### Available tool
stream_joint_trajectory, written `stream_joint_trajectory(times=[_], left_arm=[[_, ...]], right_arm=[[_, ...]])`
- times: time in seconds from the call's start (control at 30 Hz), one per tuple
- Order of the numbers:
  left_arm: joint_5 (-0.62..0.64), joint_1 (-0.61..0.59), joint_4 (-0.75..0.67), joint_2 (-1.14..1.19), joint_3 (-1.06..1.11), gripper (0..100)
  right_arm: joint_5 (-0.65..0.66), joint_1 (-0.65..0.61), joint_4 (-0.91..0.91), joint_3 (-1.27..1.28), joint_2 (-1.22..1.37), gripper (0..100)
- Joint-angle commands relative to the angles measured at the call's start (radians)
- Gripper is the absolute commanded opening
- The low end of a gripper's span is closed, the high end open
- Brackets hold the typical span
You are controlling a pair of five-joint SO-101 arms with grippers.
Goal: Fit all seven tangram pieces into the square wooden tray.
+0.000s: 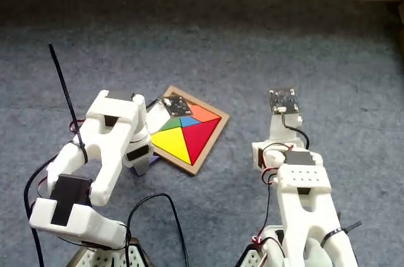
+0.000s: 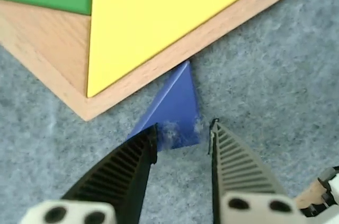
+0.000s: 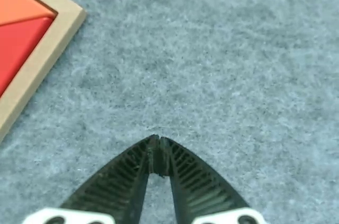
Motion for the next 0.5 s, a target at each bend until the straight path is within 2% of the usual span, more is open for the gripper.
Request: stream_joint_trajectory(times=[0.0,0.27,0.37,0.47], left_arm=[[-0.002,-0.013,-0.020,-0.001,0.002,19],[0.002,-0.005,-0.040,0.001,0.002,20],[0.080,-0.004,-0.103,0.001,0.002,20],[0.092,0.002,-0.117,0.027,-0.005,22]], right_arm=[[-0.005,0.012,-0.019,-0.004,-0.028,0.9],[-0.005,0.012,-0.019,-0.004,-0.028,0.9],[-0.005,0.012,-0.019,-0.004,-0.028,0.9],[-0.005,0.012,-0.019,-0.004,-0.028,0.9]])
